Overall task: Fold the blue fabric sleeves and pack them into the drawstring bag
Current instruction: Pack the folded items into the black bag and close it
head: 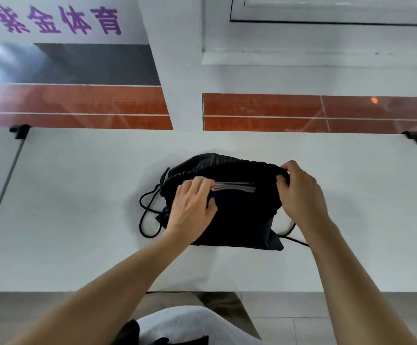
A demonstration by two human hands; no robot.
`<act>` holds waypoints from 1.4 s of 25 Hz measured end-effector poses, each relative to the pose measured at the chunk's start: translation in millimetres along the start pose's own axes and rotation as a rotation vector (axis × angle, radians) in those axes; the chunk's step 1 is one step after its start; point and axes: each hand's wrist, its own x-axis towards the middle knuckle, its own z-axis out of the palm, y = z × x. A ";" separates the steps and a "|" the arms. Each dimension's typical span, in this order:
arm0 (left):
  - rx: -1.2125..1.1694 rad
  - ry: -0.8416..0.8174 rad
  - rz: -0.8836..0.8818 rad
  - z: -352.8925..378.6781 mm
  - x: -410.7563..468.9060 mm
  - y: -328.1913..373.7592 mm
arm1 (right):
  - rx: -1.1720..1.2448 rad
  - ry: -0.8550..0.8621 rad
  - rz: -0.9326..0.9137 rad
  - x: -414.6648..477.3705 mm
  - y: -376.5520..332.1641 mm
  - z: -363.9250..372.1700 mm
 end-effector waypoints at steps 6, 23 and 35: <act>-0.149 -0.312 -0.779 -19.0 -5.9 -78.0 | 0.095 -0.017 0.041 -1.9 -4.9 -4.4; -0.536 -0.199 -0.556 -164.6 5.9 -57.6 | 0.291 -0.198 0.083 6.2 23.7 -41.9; 0.092 0.017 -0.814 -152.3 8.0 -138.5 | -0.122 0.039 0.273 23.0 87.9 -32.3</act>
